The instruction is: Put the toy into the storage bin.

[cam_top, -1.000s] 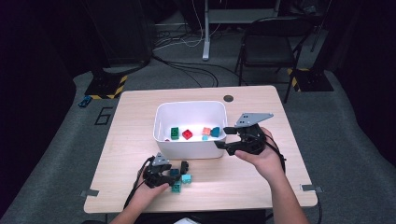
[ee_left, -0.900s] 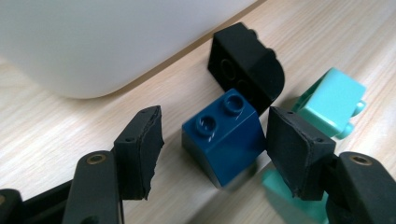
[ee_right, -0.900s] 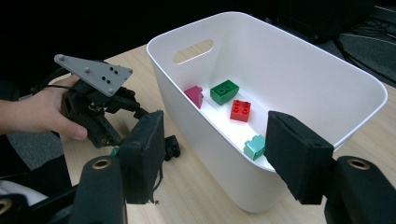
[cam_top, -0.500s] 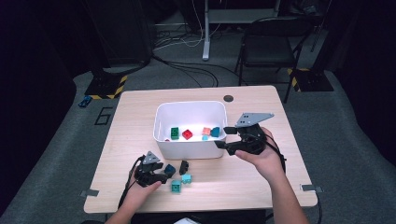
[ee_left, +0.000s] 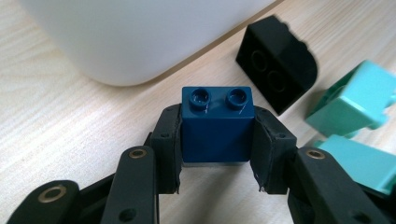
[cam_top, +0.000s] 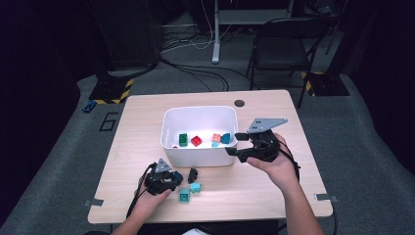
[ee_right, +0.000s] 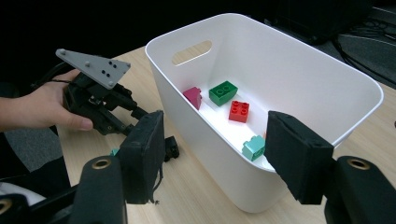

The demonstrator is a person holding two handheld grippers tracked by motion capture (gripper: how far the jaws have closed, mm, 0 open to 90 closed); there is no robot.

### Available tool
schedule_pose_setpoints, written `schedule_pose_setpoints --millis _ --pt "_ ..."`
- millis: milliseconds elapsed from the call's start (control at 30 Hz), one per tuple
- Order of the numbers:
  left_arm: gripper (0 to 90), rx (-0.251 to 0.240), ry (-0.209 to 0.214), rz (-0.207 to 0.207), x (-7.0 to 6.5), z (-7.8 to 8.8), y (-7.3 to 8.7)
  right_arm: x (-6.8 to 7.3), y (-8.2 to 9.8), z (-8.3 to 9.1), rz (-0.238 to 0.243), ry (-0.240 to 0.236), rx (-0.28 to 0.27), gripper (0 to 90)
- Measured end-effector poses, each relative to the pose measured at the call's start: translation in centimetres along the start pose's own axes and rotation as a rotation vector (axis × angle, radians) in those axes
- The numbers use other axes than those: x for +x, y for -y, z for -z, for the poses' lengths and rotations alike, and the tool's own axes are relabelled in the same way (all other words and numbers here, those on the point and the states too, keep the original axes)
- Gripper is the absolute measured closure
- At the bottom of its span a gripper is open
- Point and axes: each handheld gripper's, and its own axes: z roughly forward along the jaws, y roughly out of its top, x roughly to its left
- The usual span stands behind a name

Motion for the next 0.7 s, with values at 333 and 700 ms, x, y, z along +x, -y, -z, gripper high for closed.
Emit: schedule_pose_setpoints --millis 333,700 --pt "58.3 -0.042 0.038 0.006 -0.3 2.4 -1.4 0.1 0.0 -0.2 -0.002 0.000 0.006 37.4" --pt "58.3 -0.066 0.072 0.010 0.0 5.9 -3.5 0.0 0.1 -0.2 -0.002 -0.001 0.005 37.5"
